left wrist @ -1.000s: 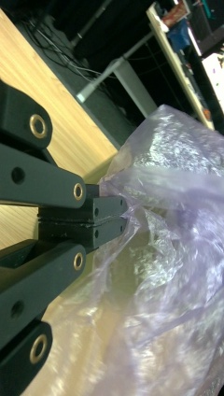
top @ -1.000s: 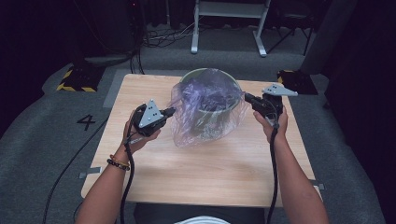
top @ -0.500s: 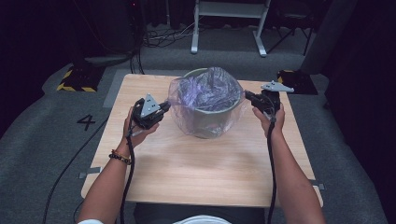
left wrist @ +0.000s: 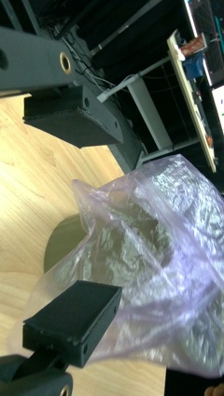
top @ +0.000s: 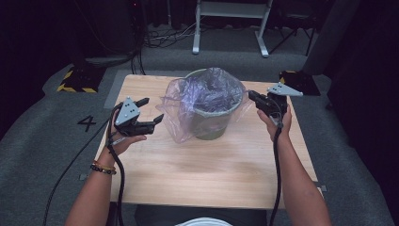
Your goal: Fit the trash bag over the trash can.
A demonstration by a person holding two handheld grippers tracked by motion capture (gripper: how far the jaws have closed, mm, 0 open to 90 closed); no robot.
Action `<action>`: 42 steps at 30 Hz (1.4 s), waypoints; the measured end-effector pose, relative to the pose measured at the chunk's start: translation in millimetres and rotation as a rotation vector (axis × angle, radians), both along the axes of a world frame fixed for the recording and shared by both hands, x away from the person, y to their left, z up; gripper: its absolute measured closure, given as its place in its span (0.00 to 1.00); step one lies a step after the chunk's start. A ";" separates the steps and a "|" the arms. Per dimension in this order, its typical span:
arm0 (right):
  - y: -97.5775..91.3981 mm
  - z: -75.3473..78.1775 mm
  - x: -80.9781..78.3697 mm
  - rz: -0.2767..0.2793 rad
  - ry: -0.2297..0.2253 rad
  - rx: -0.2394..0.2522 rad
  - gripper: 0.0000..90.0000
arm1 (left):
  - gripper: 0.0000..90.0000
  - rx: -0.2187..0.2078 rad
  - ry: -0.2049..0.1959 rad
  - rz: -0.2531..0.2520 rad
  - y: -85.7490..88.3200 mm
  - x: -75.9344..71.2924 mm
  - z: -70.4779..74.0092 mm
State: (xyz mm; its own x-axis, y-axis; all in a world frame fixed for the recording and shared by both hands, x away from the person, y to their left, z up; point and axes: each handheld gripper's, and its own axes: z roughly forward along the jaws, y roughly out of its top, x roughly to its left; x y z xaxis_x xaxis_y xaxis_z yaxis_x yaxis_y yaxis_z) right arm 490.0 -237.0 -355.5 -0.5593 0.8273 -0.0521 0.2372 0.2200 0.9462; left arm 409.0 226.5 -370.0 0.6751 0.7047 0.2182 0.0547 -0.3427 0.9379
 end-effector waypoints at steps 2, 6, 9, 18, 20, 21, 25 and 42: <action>0.3 1.3 -0.4 -0.007 -0.002 -0.012 0.97 | 0.23 -0.024 0.005 -0.019 4.5 -4.0 1.7; -2.6 2.0 0.1 -0.016 -0.001 -0.011 0.96 | 0.23 -0.070 -0.022 -0.072 2.1 -11.6 10.5; -2.5 3.7 -0.6 -0.015 -0.003 -0.018 0.95 | 0.23 -0.085 -0.025 -0.105 -10.0 -10.8 22.1; 1.2 10.9 0.2 -0.006 -0.021 -0.016 0.87 | 0.43 -0.009 -0.029 -0.062 -45.7 29.0 47.8; 2.2 11.5 2.9 -0.006 -0.013 -0.015 0.88 | 0.55 0.009 -0.019 -0.041 -49.4 41.6 48.7; 2.3 11.6 4.3 -0.004 -0.010 -0.012 0.90 | 0.59 0.018 -0.024 -0.025 -51.5 47.1 48.5; 3.2 11.3 11.8 0.001 0.010 -0.015 0.96 | 0.76 0.050 -0.018 0.002 -58.1 67.7 45.0; 12.7 -4.8 48.4 -0.012 0.092 0.001 1.00 | 1.00 0.048 0.093 0.039 -69.9 119.2 14.7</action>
